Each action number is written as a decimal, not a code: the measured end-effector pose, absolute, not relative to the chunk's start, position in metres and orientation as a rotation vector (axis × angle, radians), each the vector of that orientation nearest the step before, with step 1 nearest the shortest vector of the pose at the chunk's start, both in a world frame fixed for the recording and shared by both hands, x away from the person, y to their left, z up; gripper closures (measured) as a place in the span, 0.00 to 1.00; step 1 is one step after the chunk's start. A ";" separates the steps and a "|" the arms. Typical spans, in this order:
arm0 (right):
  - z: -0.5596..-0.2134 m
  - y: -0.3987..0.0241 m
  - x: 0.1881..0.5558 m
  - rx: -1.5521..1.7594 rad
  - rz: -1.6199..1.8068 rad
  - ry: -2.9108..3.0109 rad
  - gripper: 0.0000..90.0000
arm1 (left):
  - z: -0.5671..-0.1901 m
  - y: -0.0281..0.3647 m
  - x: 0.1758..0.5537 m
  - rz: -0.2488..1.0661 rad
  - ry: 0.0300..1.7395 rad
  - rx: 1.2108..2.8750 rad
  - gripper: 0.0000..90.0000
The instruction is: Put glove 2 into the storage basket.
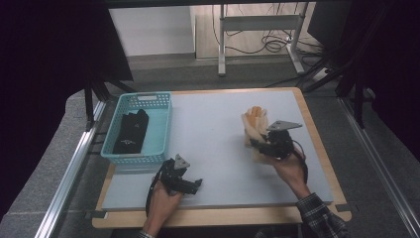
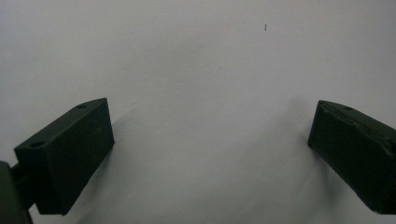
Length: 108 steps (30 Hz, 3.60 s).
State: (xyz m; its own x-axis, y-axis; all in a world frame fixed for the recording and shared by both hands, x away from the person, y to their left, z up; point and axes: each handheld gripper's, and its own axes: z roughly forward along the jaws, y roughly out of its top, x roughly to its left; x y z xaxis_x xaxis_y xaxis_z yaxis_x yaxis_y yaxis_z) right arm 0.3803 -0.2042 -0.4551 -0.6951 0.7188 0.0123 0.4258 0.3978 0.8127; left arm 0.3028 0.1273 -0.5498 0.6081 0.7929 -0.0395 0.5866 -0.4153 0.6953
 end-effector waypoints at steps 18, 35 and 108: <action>-0.495 -0.158 0.357 0.910 1.179 2.432 0.43 | -0.549 0.128 0.303 0.386 1.081 2.160 0.00; -0.520 -0.192 0.347 0.972 1.073 2.486 0.78 | -0.549 0.128 0.303 0.386 1.081 2.159 0.00; -0.448 -0.207 0.420 0.964 1.201 2.311 0.67 | -0.550 0.127 0.302 0.392 1.081 2.158 0.00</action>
State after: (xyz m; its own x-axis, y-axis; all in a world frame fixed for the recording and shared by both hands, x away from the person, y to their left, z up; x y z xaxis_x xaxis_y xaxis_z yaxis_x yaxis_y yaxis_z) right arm 0.4201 -0.2068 -0.4481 -0.7012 0.7129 -0.0064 0.4045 0.4052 0.8199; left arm 0.3024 0.1273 -0.5496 0.6088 0.7926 -0.0336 0.5868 -0.4214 0.6914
